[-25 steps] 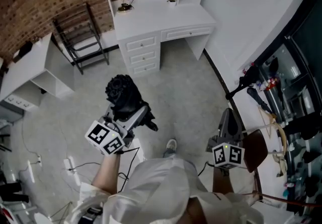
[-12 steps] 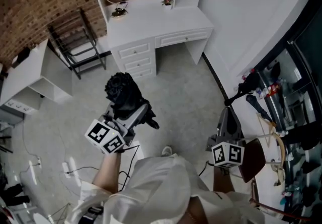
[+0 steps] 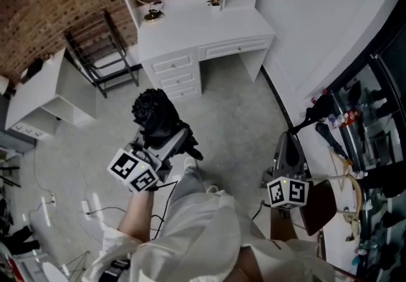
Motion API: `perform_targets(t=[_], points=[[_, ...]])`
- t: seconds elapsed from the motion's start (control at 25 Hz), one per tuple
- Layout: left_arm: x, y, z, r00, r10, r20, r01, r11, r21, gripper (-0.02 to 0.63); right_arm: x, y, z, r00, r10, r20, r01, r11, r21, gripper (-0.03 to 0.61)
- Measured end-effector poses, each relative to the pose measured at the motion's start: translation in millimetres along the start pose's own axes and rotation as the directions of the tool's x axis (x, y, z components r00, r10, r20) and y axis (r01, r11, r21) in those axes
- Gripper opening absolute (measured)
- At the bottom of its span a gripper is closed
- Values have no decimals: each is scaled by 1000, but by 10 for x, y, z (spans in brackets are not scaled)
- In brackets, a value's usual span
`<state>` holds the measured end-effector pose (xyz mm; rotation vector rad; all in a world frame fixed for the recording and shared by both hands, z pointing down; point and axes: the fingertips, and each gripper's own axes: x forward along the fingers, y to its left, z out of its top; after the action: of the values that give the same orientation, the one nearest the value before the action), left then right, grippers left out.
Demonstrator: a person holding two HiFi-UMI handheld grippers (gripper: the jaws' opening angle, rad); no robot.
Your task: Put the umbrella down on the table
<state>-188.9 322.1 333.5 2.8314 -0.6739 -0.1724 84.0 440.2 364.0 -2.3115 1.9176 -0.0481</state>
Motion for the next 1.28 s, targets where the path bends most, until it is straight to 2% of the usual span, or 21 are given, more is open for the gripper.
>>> perform_targets(t=[0.16,0.44,0.88,1.28], points=[[41,122,5,1000,-2,-9,2,1000,4,265,117,34,-36,1000,-1,2,1,1000,2,18],[329,484,48,1000,-19,19,19,1000,-10,265,436,-2,-47,1000,-27,4,27,999,-29,18],[1130,1456,210,998,-56,21,57,998,-37,264,1609,87,4,999,-52,13,52,997,-53,18],[1602,2261,365,997,-81,12,81,995,-52,264,2499,283,-30,998,-70,1,70,996,-61,18]])
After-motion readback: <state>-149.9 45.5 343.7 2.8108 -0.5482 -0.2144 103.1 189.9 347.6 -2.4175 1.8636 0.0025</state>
